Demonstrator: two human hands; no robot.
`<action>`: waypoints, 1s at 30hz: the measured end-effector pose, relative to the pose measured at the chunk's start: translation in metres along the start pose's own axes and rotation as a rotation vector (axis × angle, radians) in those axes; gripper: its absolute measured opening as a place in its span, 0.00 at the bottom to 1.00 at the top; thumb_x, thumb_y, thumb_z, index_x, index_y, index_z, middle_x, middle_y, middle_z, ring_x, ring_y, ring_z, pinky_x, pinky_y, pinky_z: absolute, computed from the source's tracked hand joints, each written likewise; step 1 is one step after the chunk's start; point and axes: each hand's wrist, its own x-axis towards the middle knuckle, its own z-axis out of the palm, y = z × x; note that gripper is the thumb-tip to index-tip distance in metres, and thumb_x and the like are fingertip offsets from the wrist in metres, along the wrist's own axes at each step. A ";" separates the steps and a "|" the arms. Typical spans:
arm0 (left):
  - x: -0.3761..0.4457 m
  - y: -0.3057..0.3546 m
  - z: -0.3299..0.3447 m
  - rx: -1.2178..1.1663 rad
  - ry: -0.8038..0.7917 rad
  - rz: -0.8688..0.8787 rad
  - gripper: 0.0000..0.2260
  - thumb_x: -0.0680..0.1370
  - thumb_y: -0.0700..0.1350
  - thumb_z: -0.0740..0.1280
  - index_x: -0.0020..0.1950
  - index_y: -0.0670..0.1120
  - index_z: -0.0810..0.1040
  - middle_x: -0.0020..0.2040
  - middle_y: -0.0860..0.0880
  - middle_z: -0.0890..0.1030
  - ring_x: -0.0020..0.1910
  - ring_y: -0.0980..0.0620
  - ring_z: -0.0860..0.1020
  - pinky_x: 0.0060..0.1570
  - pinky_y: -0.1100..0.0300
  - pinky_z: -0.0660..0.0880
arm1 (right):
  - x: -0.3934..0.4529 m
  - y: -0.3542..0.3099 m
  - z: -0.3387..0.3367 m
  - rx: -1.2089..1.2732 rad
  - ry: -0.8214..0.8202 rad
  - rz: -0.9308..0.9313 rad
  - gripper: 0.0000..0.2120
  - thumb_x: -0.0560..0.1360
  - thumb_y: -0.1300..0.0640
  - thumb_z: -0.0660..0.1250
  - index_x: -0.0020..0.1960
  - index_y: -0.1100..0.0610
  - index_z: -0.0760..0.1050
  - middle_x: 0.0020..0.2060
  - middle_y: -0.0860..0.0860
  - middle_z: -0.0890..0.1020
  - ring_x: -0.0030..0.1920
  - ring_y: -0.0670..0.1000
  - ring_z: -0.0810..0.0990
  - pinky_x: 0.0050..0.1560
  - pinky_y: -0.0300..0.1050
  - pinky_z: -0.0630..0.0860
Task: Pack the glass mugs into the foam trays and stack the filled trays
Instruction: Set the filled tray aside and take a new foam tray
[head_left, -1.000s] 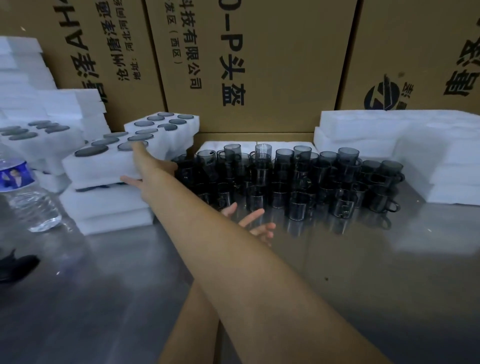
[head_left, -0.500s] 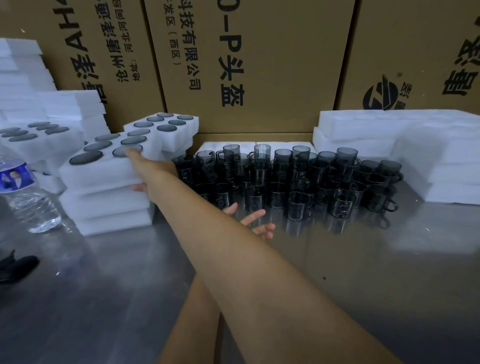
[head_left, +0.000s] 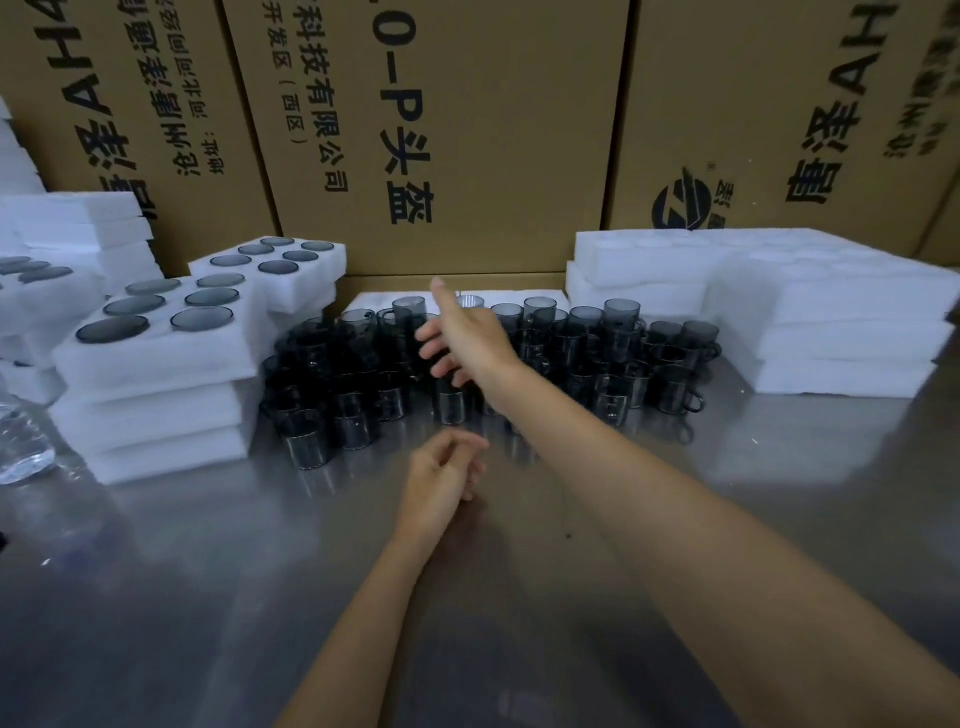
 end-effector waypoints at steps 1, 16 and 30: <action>-0.003 -0.002 0.004 0.115 -0.026 0.053 0.10 0.80 0.36 0.62 0.47 0.46 0.81 0.38 0.51 0.80 0.36 0.51 0.76 0.38 0.58 0.71 | -0.003 0.007 -0.022 -0.057 0.036 -0.037 0.30 0.81 0.35 0.53 0.43 0.57 0.82 0.39 0.52 0.85 0.31 0.49 0.79 0.30 0.41 0.71; 0.019 -0.001 0.083 0.954 -0.240 0.484 0.09 0.82 0.47 0.57 0.57 0.50 0.75 0.56 0.54 0.73 0.57 0.53 0.69 0.58 0.57 0.65 | 0.014 0.095 -0.285 -0.887 0.597 0.046 0.33 0.78 0.55 0.63 0.79 0.58 0.54 0.79 0.57 0.54 0.78 0.59 0.54 0.73 0.59 0.58; 0.026 -0.004 0.083 0.944 -0.231 0.451 0.07 0.82 0.50 0.58 0.55 0.53 0.75 0.53 0.57 0.72 0.54 0.55 0.68 0.58 0.57 0.64 | 0.009 0.097 -0.333 -1.485 0.583 -0.112 0.22 0.75 0.60 0.65 0.68 0.55 0.68 0.65 0.61 0.72 0.76 0.61 0.57 0.77 0.62 0.46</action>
